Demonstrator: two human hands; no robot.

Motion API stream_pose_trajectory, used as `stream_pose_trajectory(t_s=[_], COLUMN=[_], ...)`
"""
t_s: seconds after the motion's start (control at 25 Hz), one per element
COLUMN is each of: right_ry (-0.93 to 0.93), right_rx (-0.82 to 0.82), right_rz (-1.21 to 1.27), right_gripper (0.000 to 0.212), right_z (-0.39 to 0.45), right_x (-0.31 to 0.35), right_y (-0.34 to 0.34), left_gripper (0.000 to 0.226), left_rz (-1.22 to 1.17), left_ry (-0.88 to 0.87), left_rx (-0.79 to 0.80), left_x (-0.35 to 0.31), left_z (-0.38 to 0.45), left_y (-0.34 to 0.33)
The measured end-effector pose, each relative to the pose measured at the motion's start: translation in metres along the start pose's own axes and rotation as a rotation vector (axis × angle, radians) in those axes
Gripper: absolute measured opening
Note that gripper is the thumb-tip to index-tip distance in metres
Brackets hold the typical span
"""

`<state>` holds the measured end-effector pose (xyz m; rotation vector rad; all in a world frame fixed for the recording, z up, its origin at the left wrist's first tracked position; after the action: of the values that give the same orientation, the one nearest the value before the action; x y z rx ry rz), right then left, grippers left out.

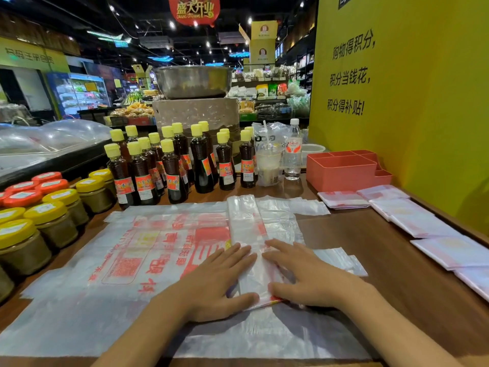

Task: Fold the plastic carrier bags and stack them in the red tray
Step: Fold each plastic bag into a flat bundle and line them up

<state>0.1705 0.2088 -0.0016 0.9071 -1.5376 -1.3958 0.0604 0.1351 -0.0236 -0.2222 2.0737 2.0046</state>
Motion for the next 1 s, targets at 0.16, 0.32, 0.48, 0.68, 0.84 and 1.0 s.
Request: stream_pose_trajectory(t_s=[0.16, 0.32, 0.48, 0.68, 0.84, 1.0], right_ry=[0.028, 0.028, -0.013, -0.03, -0.017, -0.049], right_rx=[-0.032, 0.007, -0.037, -0.014, 0.003, -0.027], right_rz=[-0.024, -0.055, -0.069, -0.051, -0.057, 0.091], right_gripper=[0.068, 0.067, 0.069, 0.069, 0.068, 0.056], right_z=[0.001, 0.001, 0.003, 0.003, 0.006, 0.003], right_x=[0.006, 0.008, 0.004, 0.002, 0.002, -0.009], right_y=[-0.002, -0.014, -0.011, -0.011, -0.011, -0.002], left_gripper=[0.078, 0.076, 0.076, 0.075, 0.079, 0.099], left_rz=[-0.009, -0.046, -0.081, -0.044, -0.032, -0.064], left_ry=[0.006, 0.008, 0.02, 0.047, 0.069, 0.095], left_rx=[0.002, -0.034, -0.055, -0.011, 0.037, 0.064], left_x=[0.002, 0.002, 0.004, 0.005, 0.007, 0.006], left_z=[0.001, 0.0, -0.001, 0.0, 0.002, 0.0], left_y=[-0.001, 0.003, 0.006, 0.002, -0.002, -0.002])
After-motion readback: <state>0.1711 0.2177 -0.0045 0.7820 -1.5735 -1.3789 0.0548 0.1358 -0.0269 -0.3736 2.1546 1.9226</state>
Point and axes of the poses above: each hand's wrist, its own z-axis towards the middle knuckle, its own y-axis out of the back of the hand, x = y × z, the point moved 10 cm from there along z, towards the middle knuckle, and after that the axes turned 11 degrees about -z, right-handed, at the moved point
